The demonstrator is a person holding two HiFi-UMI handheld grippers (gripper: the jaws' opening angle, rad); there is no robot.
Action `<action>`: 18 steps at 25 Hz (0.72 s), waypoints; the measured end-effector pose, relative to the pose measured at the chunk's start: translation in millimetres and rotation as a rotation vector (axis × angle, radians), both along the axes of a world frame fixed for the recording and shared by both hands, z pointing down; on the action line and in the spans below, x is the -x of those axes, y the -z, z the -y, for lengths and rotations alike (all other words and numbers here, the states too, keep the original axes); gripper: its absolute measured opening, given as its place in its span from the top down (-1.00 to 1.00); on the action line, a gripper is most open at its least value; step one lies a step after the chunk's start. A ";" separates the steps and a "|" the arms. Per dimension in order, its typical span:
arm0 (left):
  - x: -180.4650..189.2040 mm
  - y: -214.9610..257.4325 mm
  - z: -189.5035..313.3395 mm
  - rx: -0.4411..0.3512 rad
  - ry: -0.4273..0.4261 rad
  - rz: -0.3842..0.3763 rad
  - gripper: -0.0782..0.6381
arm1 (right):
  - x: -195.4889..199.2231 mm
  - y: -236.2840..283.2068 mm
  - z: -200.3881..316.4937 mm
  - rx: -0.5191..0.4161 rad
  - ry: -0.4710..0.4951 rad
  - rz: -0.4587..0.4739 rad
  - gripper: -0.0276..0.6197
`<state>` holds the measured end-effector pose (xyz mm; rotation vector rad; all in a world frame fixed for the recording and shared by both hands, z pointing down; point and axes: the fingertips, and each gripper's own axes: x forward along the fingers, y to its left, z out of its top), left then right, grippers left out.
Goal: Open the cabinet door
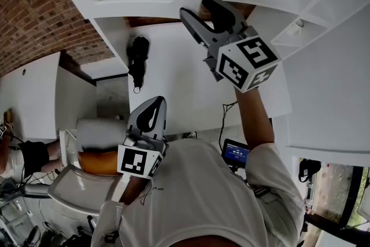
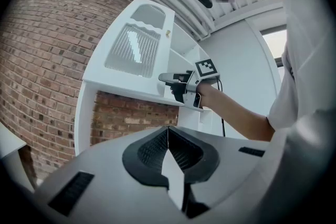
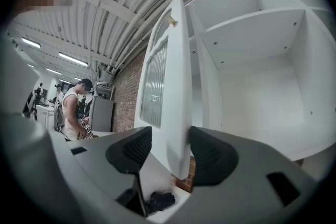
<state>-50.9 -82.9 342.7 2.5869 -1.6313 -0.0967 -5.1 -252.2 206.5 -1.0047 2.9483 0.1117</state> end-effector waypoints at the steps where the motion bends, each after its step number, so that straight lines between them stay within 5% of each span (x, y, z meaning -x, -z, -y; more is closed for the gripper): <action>1: -2.0 0.6 -1.4 -0.001 -0.002 0.000 0.73 | -1.5 0.5 -3.7 -0.003 0.003 -0.003 0.22; 18: -9.8 -4.3 -2.3 0.014 -0.036 -0.003 0.74 | -0.9 0.5 -35.5 -0.020 0.044 -0.004 0.22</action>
